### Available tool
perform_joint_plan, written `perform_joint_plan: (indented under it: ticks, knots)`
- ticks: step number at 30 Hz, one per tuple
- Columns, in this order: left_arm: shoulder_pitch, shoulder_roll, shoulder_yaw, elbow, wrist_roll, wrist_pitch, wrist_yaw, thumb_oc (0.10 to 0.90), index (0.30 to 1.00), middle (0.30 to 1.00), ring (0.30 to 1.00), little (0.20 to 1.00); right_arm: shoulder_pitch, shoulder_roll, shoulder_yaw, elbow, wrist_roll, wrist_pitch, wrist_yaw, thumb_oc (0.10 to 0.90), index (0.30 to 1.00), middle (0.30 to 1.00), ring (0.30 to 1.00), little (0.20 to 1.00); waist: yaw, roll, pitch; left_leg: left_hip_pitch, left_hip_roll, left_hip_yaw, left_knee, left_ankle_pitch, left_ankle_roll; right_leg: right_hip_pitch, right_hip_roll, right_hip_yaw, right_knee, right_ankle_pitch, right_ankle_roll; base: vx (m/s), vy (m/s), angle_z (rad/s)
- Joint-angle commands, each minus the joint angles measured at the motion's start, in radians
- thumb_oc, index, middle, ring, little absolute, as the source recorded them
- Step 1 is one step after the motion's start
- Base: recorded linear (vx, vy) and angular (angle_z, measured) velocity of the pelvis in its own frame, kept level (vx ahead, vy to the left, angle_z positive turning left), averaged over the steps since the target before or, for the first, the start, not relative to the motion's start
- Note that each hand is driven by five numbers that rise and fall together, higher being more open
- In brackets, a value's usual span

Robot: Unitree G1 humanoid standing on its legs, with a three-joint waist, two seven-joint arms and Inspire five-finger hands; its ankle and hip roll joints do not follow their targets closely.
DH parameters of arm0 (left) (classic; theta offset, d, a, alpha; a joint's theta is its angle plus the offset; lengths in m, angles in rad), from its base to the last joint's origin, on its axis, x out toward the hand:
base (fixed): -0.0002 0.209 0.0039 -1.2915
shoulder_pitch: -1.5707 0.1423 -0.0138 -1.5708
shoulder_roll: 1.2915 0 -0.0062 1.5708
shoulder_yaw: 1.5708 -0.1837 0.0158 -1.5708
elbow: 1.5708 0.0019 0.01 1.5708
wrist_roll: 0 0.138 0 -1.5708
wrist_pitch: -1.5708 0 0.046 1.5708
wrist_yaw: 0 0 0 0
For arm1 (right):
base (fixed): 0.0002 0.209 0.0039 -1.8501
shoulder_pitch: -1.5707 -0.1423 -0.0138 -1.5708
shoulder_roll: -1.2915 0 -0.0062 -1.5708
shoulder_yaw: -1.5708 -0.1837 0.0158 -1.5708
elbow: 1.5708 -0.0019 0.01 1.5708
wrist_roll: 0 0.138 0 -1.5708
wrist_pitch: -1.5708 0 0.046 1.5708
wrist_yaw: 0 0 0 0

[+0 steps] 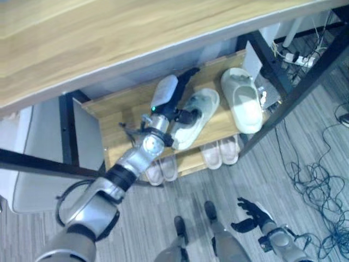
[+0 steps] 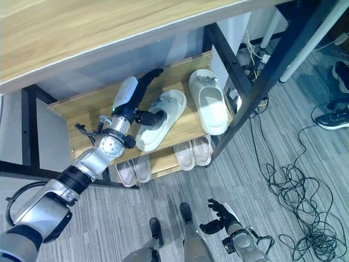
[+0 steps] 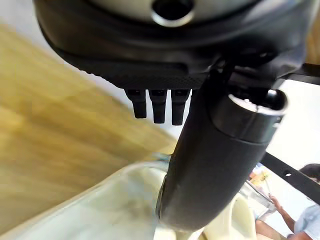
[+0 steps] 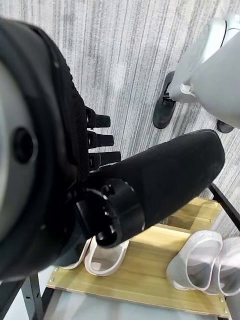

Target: Arrange the slippers neatly on the shoe rack.

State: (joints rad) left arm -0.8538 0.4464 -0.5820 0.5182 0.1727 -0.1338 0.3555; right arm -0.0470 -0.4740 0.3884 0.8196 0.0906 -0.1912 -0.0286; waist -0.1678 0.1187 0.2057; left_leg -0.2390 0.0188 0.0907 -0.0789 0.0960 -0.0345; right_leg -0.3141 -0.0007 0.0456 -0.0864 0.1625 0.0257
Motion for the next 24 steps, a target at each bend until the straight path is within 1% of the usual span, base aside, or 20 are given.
perform_joint_plan:
  ticks: [1, 9, 11, 14, 15, 17, 19, 24]
  knots:
    - [-0.115, -0.045, 0.096, -0.004, 0.048, -0.077, 0.031, 0.8, 0.9, 0.9, 0.9, 0.9, 0.058, -0.015, -0.009, -0.052, 0.005, -0.049, -0.014, 0.8, 0.9, 0.9, 0.9, 0.9, 0.017, -0.035, -0.086, 0.021, -0.002, -0.039, -0.008, -0.043, -0.053, 0.038, -0.046, -0.065, -0.001, -0.09, 0.085, -0.02, 0.002, 0.12]
    - [-0.069, -0.033, 0.12, -0.072, 0.036, -0.089, 0.014, 0.8, 0.9, 0.9, 0.9, 0.9, 0.06, -0.005, -0.012, -0.052, -0.005, -0.046, -0.018, 0.8, 0.9, 0.9, 0.9, 0.9, 0.032, -0.04, -0.09, 0.016, -0.003, -0.047, -0.008, -0.04, -0.054, 0.037, -0.048, -0.07, -0.001, -0.09, 0.083, -0.01, -0.003, 0.05]
    - [-0.04, -0.031, 0.139, -0.108, 0.012, -0.099, 0.003, 0.8, 0.9, 0.9, 0.9, 0.9, 0.06, -0.003, -0.016, -0.053, -0.008, -0.044, -0.018, 0.8, 0.9, 0.9, 0.9, 0.9, 0.036, -0.041, -0.091, 0.017, -0.004, -0.047, -0.008, -0.039, -0.054, 0.04, -0.048, -0.073, -0.001, -0.091, 0.083, 0.0, 0.0, 0.0]
    - [0.04, -0.034, 0.185, -0.172, -0.122, -0.125, -0.033, 0.8, 0.9, 0.9, 0.9, 0.9, 0.069, 0.003, -0.025, -0.055, -0.013, -0.036, -0.015, 0.8, 0.9, 0.9, 0.9, 0.9, 0.047, -0.04, -0.097, 0.024, -0.005, -0.047, -0.008, -0.038, -0.052, 0.048, -0.046, -0.076, -0.001, -0.094, 0.082, 0.0, 0.0, 0.0]
    - [0.042, -0.033, 0.186, -0.174, -0.124, -0.124, -0.035, 0.8, 0.9, 0.9, 0.9, 0.9, 0.069, 0.003, -0.025, -0.055, -0.013, -0.035, -0.015, 0.8, 0.9, 0.9, 0.9, 0.9, 0.047, -0.04, -0.097, 0.024, -0.005, -0.047, -0.008, -0.038, -0.052, 0.049, -0.046, -0.076, -0.001, -0.094, 0.082, 0.0, 0.0, 0.0]
    - [0.107, -0.039, 0.217, -0.215, -0.249, -0.151, -0.071, 0.8, 0.9, 0.9, 0.9, 0.9, 0.074, 0.009, -0.031, -0.048, -0.022, -0.024, -0.012, 0.8, 0.9, 0.9, 0.9, 0.9, 0.057, -0.039, -0.101, 0.031, -0.005, -0.048, -0.008, -0.038, -0.05, 0.058, -0.047, -0.079, -0.001, -0.097, 0.08, 0.0, 0.001, 0.02]
    - [0.155, -0.052, 0.242, -0.237, -0.356, -0.162, -0.105, 0.8, 0.9, 0.9, 0.9, 0.9, 0.076, 0.012, -0.035, -0.043, -0.033, -0.014, -0.011, 0.8, 0.9, 0.9, 0.9, 0.9, 0.063, -0.037, -0.102, 0.036, -0.005, -0.049, -0.008, -0.038, -0.049, 0.062, -0.048, -0.083, -0.001, -0.099, 0.078, 0.0, 0.0, 0.0]
    - [0.269, -0.059, 0.273, -0.29, -0.545, -0.166, -0.186, 0.8, 0.9, 0.9, 0.9, 0.9, 0.081, 0.012, -0.041, -0.047, -0.048, 0.0, -0.006, 0.8, 0.9, 0.9, 0.9, 0.9, 0.072, -0.035, -0.107, 0.042, -0.006, -0.052, -0.008, -0.036, -0.049, 0.071, -0.049, -0.092, -0.001, -0.102, 0.075, 0.0, 0.003, 0.04]
